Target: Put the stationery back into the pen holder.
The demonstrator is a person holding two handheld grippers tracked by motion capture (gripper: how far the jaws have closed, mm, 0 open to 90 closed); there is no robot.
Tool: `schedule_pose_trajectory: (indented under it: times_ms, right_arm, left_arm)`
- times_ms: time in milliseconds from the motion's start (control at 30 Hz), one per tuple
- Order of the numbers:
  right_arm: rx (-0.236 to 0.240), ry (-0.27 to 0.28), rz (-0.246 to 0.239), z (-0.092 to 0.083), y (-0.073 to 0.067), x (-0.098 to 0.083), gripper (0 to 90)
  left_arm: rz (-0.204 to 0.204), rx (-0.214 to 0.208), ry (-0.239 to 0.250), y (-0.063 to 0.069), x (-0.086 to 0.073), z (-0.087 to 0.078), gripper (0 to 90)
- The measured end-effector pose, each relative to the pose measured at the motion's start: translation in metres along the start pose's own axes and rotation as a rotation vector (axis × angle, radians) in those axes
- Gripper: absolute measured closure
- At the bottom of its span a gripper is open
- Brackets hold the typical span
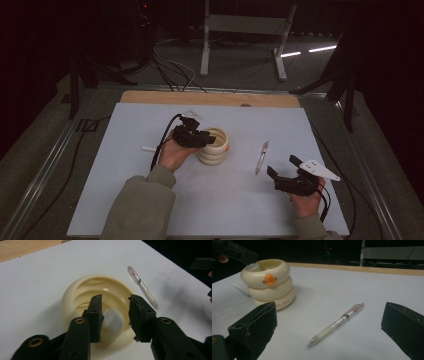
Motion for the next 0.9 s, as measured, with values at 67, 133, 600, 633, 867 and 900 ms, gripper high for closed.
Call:
schedule_pose_trajectory:
  times_ms: [67, 133, 600, 633, 867, 900]
  right_arm:
    - [0.0, 0.0, 0.0, 0.0, 0.0, 0.0, 0.5]
    - [0.0, 0.0, 0.0, 0.0, 0.0, 0.0, 0.5]
    - [-0.001, 0.001, 0.001, 0.0, 0.0, 0.0, 0.5]
    - [0.0, 0.001, 0.003, 0.0, 0.0, 0.0, 0.5]
    - [0.0, -0.001, 0.002, 0.0, 0.0, 0.0, 0.5]
    - [0.001, -0.001, 0.002, 0.0, 0.0, 0.0, 0.5]
  left_arm:
    - [-0.003, -0.002, 0.014, 0.0, 0.0, -0.001, 58.1]
    - [-0.014, 0.016, 0.034, -0.001, 0.001, -0.004, 50.3]
    - [-0.029, 0.059, 0.102, -0.006, 0.001, -0.021, 3.0]
    - [-0.028, 0.06, 0.102, -0.007, 0.001, -0.023, 1.0]
    - [-0.018, 0.055, 0.144, -0.01, 0.001, -0.036, 0.3]
    - [-0.015, 0.056, 0.145, -0.01, 0.001, -0.038, 0.3]
Point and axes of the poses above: each handheld gripper's, and its own axes: z roughly forward along the jaws, x roughly out of its top, y roughly to its right, the point moved 3 cm from there along z, roughly forward along the jaws, and after that the axes turned 5 degrees about -x, right-handed, at the moved point
